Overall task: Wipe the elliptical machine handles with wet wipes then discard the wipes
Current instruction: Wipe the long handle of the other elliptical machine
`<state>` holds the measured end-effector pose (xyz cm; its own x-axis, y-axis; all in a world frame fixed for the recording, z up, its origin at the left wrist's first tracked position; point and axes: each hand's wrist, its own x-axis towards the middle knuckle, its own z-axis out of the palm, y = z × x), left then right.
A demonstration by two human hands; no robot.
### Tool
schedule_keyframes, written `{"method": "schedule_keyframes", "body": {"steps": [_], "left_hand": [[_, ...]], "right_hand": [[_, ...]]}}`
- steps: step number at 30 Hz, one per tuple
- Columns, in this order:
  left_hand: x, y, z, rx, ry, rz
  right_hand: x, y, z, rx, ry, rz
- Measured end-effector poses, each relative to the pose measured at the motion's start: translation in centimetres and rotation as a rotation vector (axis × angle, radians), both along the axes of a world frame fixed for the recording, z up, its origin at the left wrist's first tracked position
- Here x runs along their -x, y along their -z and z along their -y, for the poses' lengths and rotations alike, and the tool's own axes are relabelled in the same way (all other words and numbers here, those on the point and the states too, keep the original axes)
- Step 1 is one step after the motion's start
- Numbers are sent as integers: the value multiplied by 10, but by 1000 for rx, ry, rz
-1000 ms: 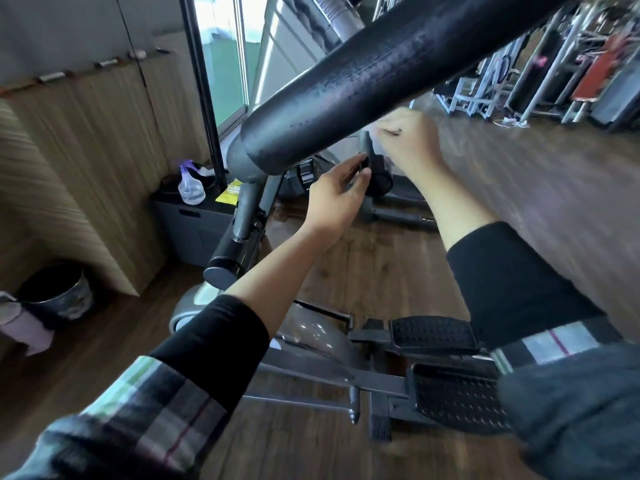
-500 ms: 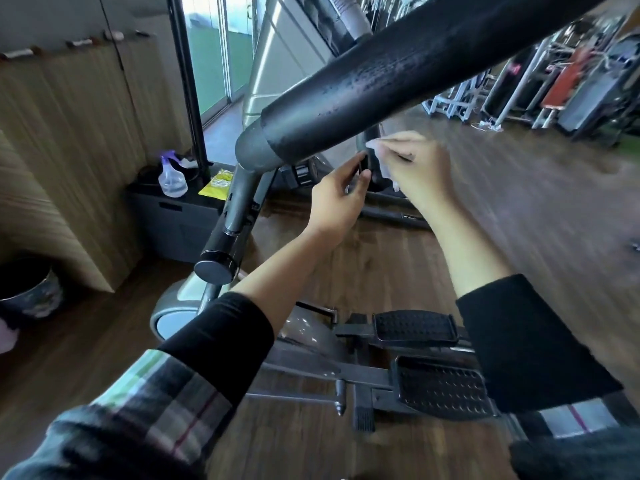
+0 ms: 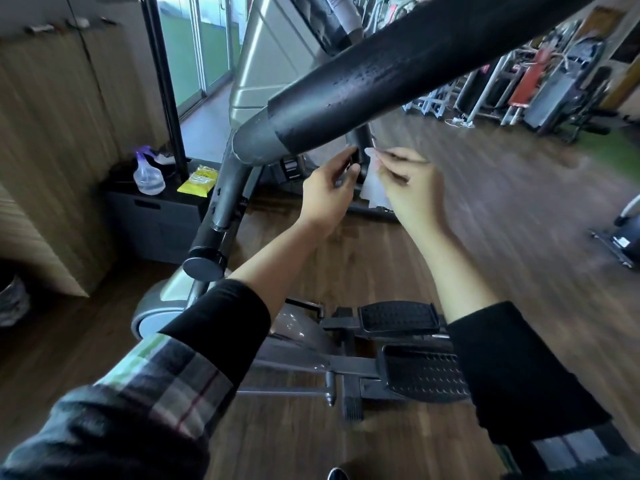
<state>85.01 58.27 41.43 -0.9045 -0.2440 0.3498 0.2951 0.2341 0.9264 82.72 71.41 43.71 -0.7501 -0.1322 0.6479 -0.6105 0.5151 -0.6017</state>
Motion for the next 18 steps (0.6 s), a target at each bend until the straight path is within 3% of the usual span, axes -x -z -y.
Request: {"method": "schedule_keyframes", "body": {"steps": [18], "left_hand": [[-24, 8, -7, 61, -76, 141]], "right_hand": [[-14, 23, 0, 206, 110, 6]]}}
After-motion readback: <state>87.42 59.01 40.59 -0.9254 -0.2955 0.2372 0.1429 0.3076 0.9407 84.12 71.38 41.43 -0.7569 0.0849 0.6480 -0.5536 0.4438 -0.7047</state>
